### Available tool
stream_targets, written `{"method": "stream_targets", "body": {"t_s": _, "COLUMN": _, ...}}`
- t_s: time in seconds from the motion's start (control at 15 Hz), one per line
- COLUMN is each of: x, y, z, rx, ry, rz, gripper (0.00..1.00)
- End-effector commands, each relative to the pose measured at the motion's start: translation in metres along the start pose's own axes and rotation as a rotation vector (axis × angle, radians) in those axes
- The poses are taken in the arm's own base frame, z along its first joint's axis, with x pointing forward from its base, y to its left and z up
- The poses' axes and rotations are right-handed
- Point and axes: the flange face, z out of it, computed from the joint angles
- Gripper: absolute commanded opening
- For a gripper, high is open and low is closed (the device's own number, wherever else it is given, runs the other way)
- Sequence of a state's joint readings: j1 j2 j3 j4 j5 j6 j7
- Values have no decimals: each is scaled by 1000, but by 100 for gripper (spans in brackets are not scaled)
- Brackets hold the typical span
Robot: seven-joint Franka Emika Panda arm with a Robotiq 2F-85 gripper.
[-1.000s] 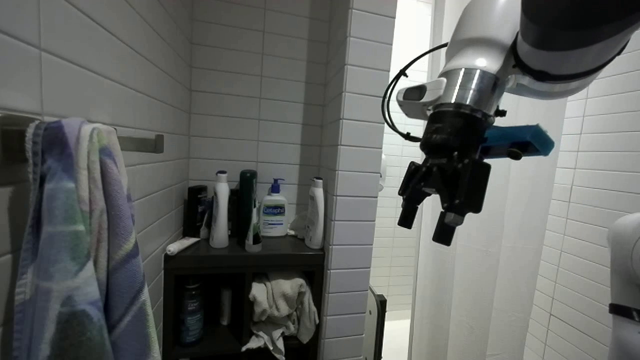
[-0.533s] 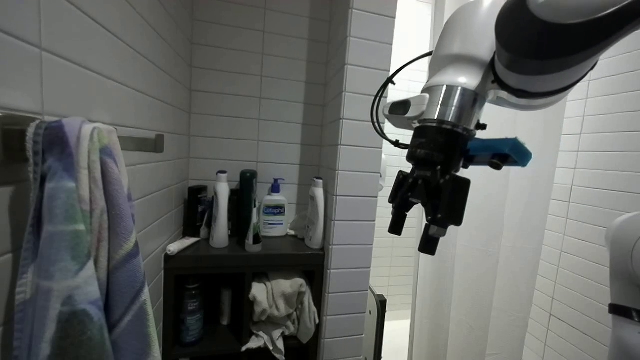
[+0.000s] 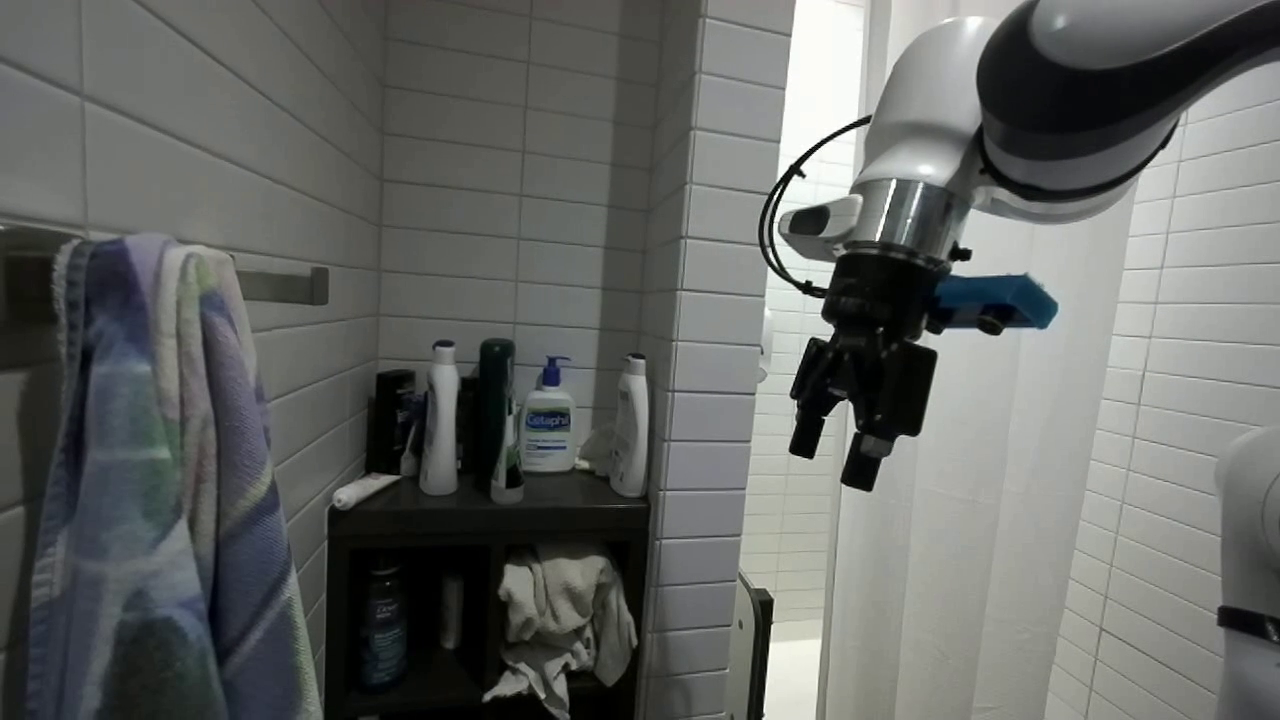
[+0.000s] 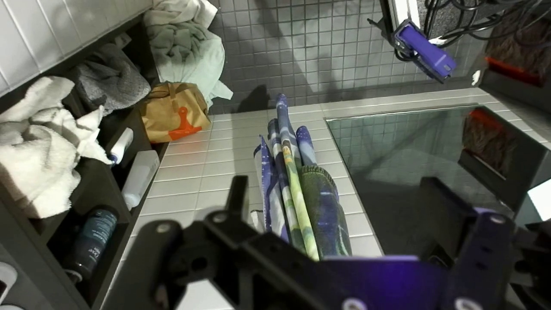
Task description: Hang the towel on the hook
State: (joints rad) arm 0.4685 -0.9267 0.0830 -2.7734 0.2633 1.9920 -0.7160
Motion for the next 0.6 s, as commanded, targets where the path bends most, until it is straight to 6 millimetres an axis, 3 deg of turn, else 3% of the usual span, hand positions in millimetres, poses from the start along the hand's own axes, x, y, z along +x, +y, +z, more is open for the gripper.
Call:
{"method": "stream_targets", "body": {"t_s": 0.0, "x": 0, "y": 0, "z": -1, "rx": 0, "ry": -1, "rz": 0, "gripper": 100}}
{"method": "stream_targets", "body": {"t_s": 0.53, "x": 6, "y": -5, "z": -2, "rx": 6, "ry": 5, "rz": -33, "gripper": 100}}
